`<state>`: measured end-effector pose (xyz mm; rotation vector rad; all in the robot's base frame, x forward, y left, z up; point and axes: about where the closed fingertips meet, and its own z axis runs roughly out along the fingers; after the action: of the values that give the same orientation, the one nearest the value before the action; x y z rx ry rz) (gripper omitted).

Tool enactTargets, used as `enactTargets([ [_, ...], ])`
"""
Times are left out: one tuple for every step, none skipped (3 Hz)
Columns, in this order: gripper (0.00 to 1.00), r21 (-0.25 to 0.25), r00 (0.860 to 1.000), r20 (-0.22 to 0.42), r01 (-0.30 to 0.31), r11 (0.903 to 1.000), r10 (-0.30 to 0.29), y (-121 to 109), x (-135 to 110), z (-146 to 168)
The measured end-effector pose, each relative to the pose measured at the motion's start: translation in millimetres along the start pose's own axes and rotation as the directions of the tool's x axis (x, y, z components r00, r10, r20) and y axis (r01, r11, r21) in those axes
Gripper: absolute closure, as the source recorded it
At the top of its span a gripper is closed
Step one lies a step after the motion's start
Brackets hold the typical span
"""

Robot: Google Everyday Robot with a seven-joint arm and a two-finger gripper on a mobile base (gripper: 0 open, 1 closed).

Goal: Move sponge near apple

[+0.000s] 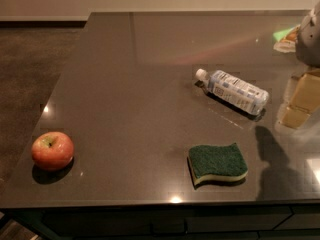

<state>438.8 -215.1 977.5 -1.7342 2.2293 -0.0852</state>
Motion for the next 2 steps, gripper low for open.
enactTargets([
  [0.0, -0.001, 1.0, 0.0, 0.001, 1.0, -0.001, 0.0, -0.2, -0.1],
  [0.0, -0.022, 0.998, 0.003, 0.059, 0.998, -0.059, 18.7, -6.7, 18.1],
])
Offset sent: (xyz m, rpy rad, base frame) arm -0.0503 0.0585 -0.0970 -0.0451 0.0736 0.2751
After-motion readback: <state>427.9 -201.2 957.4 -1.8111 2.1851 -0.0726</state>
